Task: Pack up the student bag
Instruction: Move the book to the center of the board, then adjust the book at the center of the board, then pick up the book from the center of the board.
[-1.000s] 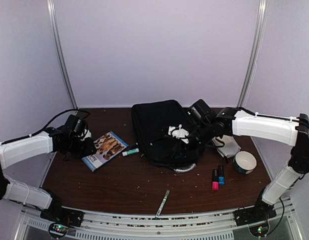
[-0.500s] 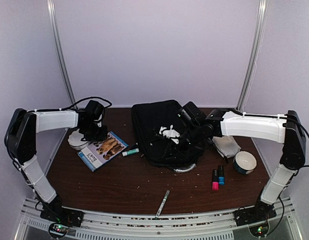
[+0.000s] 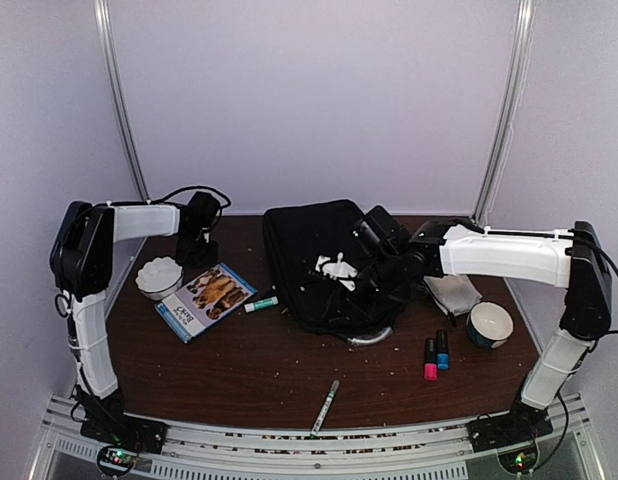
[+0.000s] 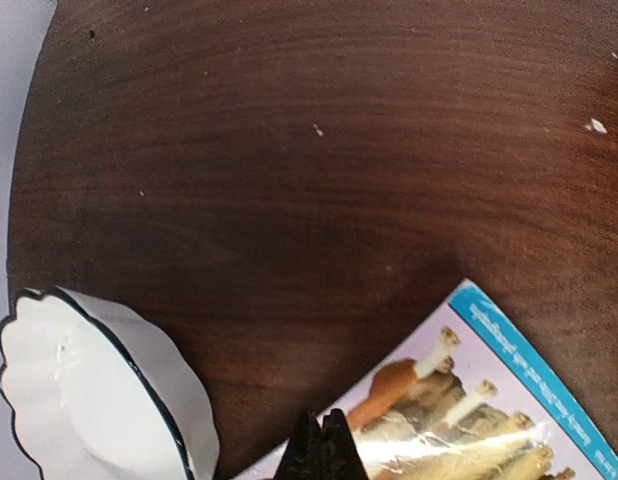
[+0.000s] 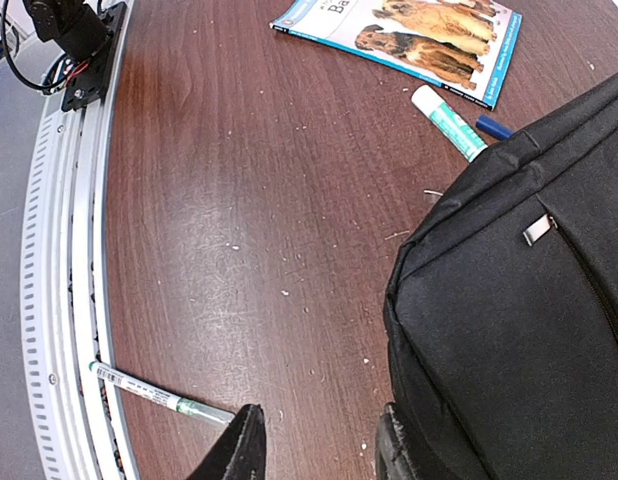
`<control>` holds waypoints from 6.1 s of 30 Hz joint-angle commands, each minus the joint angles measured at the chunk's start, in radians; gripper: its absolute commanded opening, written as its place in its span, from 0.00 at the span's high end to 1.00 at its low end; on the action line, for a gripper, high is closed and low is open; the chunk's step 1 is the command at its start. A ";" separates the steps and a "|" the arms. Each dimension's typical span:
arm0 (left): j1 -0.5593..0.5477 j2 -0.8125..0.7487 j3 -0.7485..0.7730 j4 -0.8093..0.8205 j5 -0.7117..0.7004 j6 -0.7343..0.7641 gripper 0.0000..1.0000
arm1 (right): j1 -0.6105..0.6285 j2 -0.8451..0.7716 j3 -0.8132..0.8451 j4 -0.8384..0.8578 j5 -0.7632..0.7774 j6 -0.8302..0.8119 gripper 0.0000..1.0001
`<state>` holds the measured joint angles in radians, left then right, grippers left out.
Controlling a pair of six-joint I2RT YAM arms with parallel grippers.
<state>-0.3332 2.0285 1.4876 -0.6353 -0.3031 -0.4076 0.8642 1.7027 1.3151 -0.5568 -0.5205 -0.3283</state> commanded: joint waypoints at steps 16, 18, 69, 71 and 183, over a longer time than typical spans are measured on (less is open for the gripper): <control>0.020 0.110 0.072 -0.106 0.049 0.088 1.00 | 0.024 0.027 0.031 -0.005 -0.060 0.029 0.61; 0.014 0.091 0.041 -0.112 0.071 0.088 1.00 | 0.024 0.030 0.033 -0.005 -0.063 0.031 0.61; -0.440 -0.519 -0.852 -0.017 0.453 -0.285 1.00 | 0.138 0.650 0.606 -0.153 0.207 0.316 0.53; -0.439 -0.565 -0.828 -0.129 0.388 -0.276 1.00 | 0.131 0.609 0.575 -0.142 0.193 0.327 0.51; -0.433 -0.833 -0.756 0.064 0.222 -0.218 0.71 | -0.018 0.414 0.454 0.106 -0.373 0.629 1.00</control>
<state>-0.7715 1.3067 0.6483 -0.5087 0.0429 -0.7292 0.8856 2.3058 1.8046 -0.4545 -0.9195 0.3645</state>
